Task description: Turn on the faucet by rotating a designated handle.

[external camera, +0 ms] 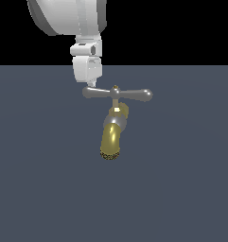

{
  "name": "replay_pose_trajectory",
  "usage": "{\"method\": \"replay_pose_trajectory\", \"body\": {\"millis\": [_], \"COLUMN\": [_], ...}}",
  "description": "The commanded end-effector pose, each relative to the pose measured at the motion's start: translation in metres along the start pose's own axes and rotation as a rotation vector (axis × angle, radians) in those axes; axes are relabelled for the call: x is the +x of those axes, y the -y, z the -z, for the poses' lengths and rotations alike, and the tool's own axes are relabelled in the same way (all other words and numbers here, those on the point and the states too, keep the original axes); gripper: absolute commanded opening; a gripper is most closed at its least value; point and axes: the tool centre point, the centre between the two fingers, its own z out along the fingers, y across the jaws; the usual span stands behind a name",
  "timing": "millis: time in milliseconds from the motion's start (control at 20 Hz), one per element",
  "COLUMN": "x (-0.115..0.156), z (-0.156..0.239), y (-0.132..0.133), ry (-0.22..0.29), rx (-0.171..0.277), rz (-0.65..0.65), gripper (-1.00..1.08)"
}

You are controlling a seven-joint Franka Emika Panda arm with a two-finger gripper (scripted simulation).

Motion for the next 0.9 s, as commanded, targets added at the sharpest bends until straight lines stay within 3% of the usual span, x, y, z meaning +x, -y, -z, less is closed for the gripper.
{"method": "replay_pose_trajectory", "body": {"millis": [0,850], "x": [0.000,-0.004], "z": [0.000,-0.001], "y": [0.001,-0.035], "ry": [-0.002,-0.002], "rx": [0.002,0.002], "rz": [-0.004,-0.003], "gripper": [-1.00,-1.00]}}
